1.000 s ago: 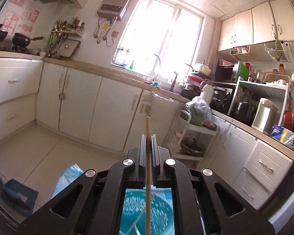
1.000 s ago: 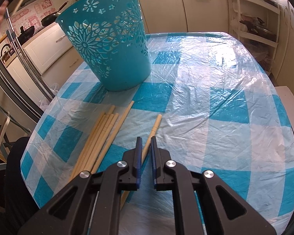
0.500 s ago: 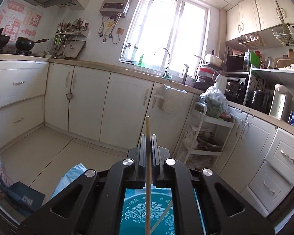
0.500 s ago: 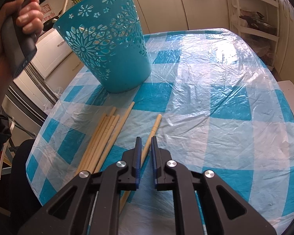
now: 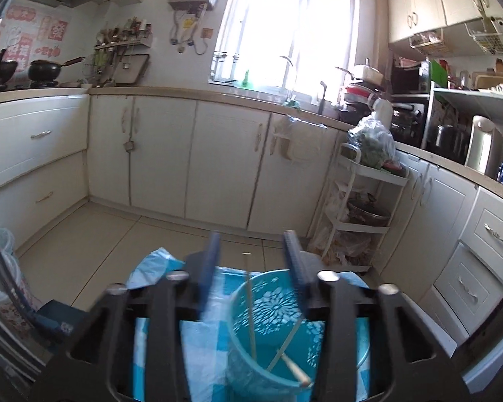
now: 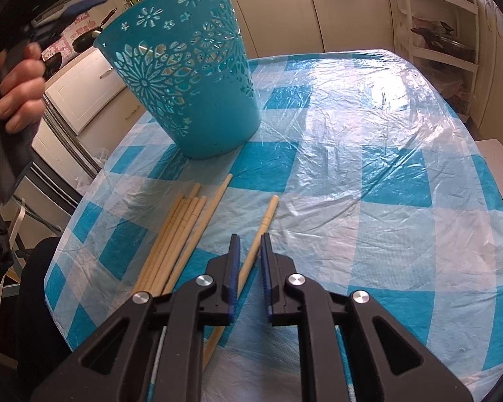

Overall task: Organize utensils
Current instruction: 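Lift the chopstick with the left gripper and drop it into the basket, then grasp a chopstick from the bundle with the right gripper, then raise the chopstick over the basket with the right gripper and release it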

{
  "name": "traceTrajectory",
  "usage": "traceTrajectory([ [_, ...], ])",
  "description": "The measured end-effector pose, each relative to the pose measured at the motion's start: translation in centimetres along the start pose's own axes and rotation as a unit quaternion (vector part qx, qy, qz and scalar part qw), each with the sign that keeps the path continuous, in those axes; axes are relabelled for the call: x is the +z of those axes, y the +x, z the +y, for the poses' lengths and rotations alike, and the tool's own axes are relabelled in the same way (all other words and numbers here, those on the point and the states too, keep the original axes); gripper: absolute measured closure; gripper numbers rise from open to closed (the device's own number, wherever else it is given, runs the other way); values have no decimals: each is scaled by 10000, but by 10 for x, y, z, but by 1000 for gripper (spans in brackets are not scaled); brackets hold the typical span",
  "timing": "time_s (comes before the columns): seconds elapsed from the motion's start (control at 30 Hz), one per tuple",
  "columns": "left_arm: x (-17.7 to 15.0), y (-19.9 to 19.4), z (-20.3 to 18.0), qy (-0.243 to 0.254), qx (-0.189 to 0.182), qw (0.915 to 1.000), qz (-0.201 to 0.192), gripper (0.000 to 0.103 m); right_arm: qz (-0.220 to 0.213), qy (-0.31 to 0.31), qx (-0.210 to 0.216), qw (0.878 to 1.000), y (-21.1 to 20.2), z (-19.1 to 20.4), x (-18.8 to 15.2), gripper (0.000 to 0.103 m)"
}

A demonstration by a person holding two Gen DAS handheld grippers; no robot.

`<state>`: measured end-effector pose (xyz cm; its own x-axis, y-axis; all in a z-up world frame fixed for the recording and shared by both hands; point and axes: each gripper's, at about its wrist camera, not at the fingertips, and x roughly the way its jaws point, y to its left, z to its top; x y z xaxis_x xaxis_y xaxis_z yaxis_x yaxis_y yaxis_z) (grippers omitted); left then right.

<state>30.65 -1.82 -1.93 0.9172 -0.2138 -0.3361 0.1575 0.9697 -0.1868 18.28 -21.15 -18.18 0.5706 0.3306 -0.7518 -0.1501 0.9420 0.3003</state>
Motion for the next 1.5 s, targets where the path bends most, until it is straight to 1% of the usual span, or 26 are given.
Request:
traceTrajectory([
  [0.07,-3,-18,13,-88,74,9999,-56,46,13,-87,-97,9999,0,4,0,90],
  [0.1,-5,-25,18,-109,101,9999,-48,44,21,-126,-150,9998,1,6,0,90],
  [0.17,-14,-41,33,-178,235,9996,-26,35,47,-124,-274,9995,2,9,1,90],
  [0.27,-32,-56,53,-254,399,9989,69,27,83,-75,-503,9987,3,14,3,90],
  [0.3,-41,-58,60,-294,448,9984,168,26,98,-139,-617,9980,4,18,3,90],
  [0.37,-59,-56,71,-373,482,9973,415,26,164,-555,-944,9939,7,31,3,90],
  [0.4,-69,-55,76,-402,501,9965,537,26,196,-703,-977,9925,7,34,2,91],
  [0.47,-89,-52,84,-449,525,9948,744,26,335,-896,-842,9918,7,34,4,92],
  [0.5,-97,-51,87,-486,504,9940,845,26,437,-887,-729,9924,6,31,5,92],
  [0.6,-118,-47,91,-501,459,9920,1065,26,610,-783,-650,9929,5,24,9,92],
  [0.63,-122,-45,91,-490,449,9916,1112,26,658,-789,-676,9924,6,25,10,92],
  [0.73,-134,-36,91,-464,419,9899,1274,26,679,-1199,-1003,9854,8,40,6,93],
  [0.77,-136,-35,91,-468,407,9895,1303,26,677,-1172,-972,9860,8,40,6,94],
  [0.83,-140,-32,93,-469,389,9888,1360,25,614,-859,-775,9914,4,33,8,97],
  [0.9,-146,-29,94,-452,380,9879,1435,24,436,-488,-475,9967,-6,24,10,97],
  [0.97,-149,-22,96,-543,370,9844,1634,22,112,-145,-45,9998,-26,19,16,97],
  [1.0,-150,-20,98,-593,364,9832,1685,22,15,-91,51,9999,-32,18,18,97],
  [1.07,-151,-19,100,-645,364,9820,1738,21,-355,84,389,9986,-55,19,29,97],
  [1.1,-152,-19,102,-663,354,9817,1750,21,-473,126,461,9977,-59,22,36,97],
  [1.17,-152,-19,102,-684,336,9817,1746,20,-885,251,744,9930,-80,26,53,97],
  [1.3,-153,-20,106,-811,262,9807,1762,18,-1655,232,1049,9803,-110,39,92,97],
  [1.33,-153,-20,107,-835,256,9804,1765,18,-1908,211,1099,9752,-116,45,109,97],
  [1.37,-153,-20,107,-857,247,9802,1765,18,-2083,203,1117,9715,-120,49,119,97],
  [1.4,-154,-20,107,-878,239,9801,1765,18,-2351,207,1100,9655,-123,55,135,97],
  [1.43,-154,-20,108,-891,234,9801,1759,18,-2519,208,1065,9616,-125,58,142,97],
  [1.5,-154,-21,108,-907,220,9802,1748,17,-2869,188,921,9533,-122,63,164,97],
])
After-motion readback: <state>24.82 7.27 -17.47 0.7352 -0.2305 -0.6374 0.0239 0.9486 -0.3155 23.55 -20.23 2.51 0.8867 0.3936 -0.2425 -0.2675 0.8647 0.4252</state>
